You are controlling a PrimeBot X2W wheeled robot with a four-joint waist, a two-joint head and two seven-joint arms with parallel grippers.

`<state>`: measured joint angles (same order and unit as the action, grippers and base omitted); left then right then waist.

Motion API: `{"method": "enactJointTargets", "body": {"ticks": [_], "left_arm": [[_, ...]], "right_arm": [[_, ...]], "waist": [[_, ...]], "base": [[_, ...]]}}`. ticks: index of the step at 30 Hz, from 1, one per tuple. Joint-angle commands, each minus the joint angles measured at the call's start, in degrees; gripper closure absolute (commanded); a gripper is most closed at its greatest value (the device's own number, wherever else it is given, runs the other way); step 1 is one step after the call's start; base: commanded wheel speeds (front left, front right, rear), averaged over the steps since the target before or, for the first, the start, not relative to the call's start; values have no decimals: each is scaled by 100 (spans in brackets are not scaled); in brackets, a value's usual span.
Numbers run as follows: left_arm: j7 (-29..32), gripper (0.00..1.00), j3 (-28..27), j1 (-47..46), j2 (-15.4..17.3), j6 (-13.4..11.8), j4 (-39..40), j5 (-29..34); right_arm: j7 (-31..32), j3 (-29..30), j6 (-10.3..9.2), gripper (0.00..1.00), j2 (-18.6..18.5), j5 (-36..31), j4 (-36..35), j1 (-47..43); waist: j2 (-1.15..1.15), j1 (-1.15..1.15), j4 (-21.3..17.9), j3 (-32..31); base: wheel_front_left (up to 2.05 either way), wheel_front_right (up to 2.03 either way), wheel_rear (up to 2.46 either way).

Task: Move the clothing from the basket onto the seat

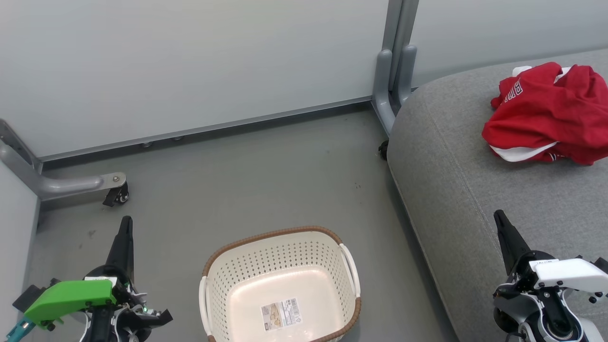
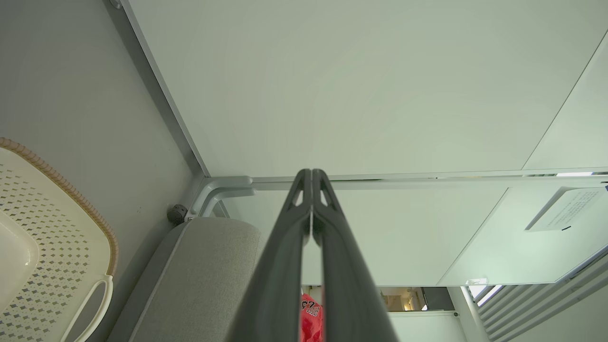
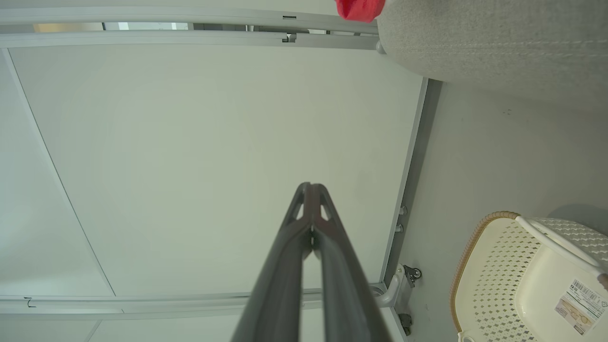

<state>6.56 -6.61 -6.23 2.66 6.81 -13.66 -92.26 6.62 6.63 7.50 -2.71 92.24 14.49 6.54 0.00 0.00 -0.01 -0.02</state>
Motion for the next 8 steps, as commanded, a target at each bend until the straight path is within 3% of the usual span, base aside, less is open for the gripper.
{"method": "enactJointTargets", "body": {"ticks": [1,8], "left_arm": [[25,100,-15,-70,40,17,-11,-13],[25,100,-15,-70,40,17,-11,-14]], "right_arm": [[18,14,-1,100,-32,15,7,51],[18,14,-1,100,-32,15,7,51]], "waist": [[0,0,0,0],[0,0,0,0]], "base": [[0,0,0],[0,0,0]]}}
